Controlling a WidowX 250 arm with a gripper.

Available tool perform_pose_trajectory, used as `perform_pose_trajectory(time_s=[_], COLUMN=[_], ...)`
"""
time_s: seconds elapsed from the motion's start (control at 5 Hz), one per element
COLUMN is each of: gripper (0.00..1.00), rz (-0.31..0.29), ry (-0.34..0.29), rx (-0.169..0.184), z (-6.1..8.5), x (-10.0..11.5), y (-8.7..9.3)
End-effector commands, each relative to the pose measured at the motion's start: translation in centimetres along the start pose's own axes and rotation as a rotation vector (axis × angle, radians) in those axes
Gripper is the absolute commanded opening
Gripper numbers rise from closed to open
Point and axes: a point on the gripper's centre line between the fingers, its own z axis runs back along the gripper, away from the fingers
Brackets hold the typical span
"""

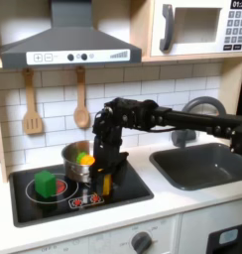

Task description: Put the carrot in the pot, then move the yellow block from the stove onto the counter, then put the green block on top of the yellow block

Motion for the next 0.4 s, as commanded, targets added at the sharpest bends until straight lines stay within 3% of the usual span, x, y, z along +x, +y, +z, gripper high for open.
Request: perform_pose_trajectory(time_s=[0.0, 0.2], gripper=[1.00, 0.13], rz=[0.012, 0.007], ry=[-0.005, -0.007], rx=[0.013, 0.013], z=[-0.07, -0.25], x=[-0.36, -0.39], y=[0.24, 0.29])
